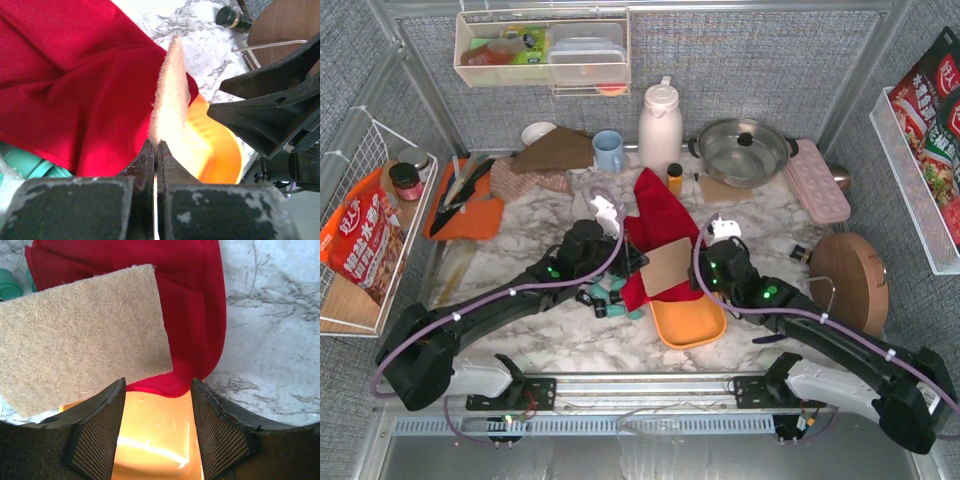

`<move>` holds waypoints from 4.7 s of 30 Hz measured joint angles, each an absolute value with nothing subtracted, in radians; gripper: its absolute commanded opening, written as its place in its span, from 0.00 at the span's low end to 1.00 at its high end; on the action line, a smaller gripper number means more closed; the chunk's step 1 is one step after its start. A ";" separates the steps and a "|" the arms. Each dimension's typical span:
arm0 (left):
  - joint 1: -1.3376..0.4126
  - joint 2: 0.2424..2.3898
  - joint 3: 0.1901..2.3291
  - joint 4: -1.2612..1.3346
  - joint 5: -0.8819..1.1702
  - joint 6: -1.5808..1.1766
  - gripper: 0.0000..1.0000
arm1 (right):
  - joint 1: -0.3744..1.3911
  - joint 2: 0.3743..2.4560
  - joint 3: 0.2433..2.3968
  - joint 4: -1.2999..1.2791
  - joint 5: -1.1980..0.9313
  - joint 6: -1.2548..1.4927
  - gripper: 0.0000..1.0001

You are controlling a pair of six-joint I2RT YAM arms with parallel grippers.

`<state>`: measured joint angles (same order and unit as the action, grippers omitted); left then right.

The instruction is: Mix the coffee capsules in the storage basket

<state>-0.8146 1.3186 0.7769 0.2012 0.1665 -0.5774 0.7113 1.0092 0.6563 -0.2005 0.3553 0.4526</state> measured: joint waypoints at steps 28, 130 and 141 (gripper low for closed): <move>-0.712 1.060 0.879 -0.029 -0.265 -0.266 0.00 | 0.711 0.773 0.787 -0.364 0.309 0.186 0.68; -0.620 0.945 0.633 -0.089 -0.178 -0.484 0.99 | 0.774 0.992 0.555 -0.137 -0.187 -0.139 0.58; -0.661 0.896 0.790 -0.302 -0.194 -0.422 0.99 | 0.825 1.099 0.488 0.099 -0.289 -0.501 0.57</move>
<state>-0.6605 0.8955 0.7898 -0.3023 -0.1944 -0.4217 0.8246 1.0992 0.4877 0.0994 -0.2886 -0.5007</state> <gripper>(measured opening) 0.993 0.574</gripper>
